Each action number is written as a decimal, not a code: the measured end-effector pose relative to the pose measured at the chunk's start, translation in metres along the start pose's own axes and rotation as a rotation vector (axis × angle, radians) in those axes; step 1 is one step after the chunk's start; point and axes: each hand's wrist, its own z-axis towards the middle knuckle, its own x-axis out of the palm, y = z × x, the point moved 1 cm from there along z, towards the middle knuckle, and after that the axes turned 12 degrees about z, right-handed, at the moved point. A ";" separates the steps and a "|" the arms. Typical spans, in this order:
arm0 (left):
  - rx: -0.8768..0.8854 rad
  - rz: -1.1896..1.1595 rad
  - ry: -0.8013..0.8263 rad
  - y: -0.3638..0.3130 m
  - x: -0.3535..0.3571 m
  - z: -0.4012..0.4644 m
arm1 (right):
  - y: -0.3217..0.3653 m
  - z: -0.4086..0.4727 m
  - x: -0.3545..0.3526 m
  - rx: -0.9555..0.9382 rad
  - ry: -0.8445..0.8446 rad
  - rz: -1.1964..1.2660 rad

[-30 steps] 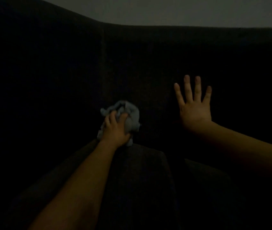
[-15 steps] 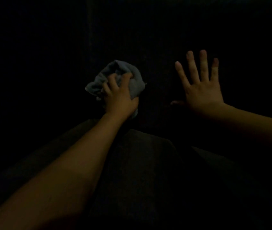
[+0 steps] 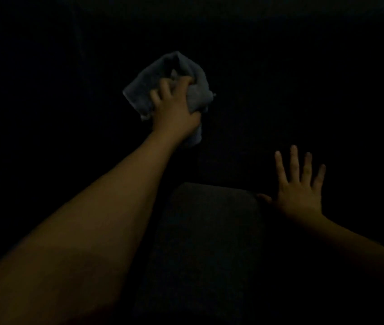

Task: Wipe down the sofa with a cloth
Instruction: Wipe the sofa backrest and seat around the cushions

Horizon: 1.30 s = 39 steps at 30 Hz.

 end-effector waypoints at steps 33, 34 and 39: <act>0.211 0.429 0.685 -0.067 0.074 -0.107 | -0.072 -0.074 0.001 -0.011 0.341 0.304; 0.206 0.388 0.644 -0.075 0.065 -0.105 | -0.079 -0.078 -0.002 -0.027 0.376 0.288; 0.111 -0.051 0.031 -0.139 0.025 -0.054 | -0.081 -0.088 0.000 -0.006 0.343 0.312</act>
